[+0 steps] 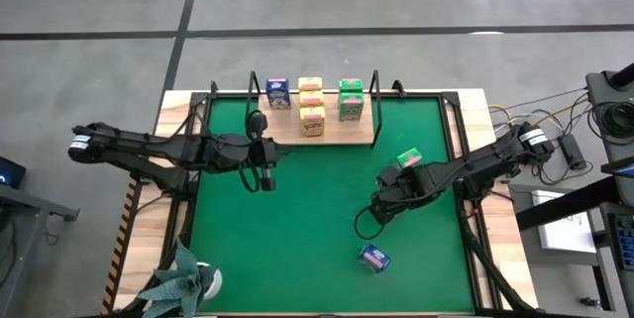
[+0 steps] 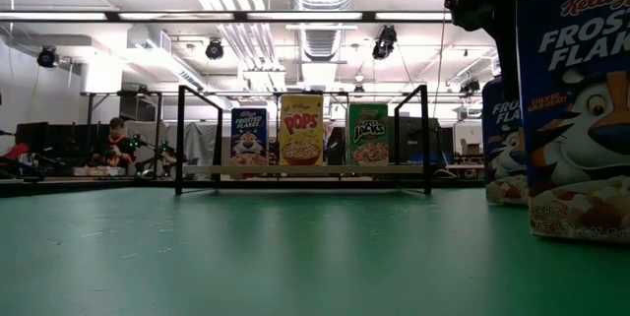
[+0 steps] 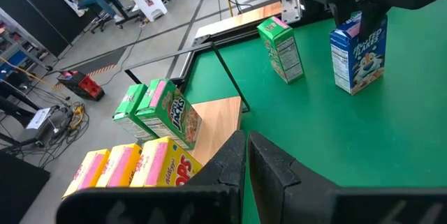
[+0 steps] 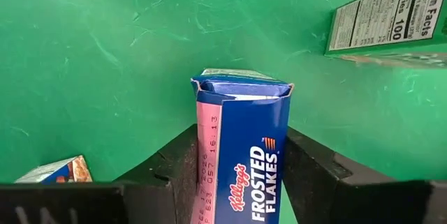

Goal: Stack cereal on shelf
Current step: Put the top blue cereal box on the shelf aligned with the other blue cereal box

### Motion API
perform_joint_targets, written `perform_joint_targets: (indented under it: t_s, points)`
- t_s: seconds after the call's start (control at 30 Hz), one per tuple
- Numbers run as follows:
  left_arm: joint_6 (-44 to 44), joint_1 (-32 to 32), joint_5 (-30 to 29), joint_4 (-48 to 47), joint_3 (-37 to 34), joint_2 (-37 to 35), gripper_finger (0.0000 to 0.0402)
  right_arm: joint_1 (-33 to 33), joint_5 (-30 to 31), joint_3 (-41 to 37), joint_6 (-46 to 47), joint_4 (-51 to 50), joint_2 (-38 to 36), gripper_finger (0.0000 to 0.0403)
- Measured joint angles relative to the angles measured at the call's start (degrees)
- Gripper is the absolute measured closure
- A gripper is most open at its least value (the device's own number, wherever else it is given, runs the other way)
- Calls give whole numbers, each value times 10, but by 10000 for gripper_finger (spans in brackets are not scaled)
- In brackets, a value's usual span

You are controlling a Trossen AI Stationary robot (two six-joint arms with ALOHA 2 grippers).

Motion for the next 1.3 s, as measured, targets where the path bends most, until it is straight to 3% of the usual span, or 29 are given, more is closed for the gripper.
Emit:
perform_joint_targets:
  t_s: [0.27,0.6,0.93,1.3]
  points:
    - [3,-17,0,5,-3,-45,400,-9,46,38,-56,-1,-7,246]
    - [5,-22,1,52,-80,-158,400,-49,115,130,-202,55,-8,253]
    - [26,-22,-1,125,-151,-256,400,-108,109,199,-419,235,21,253]
    - [74,-21,-2,182,-196,-323,400,-181,53,356,-598,255,147,252]
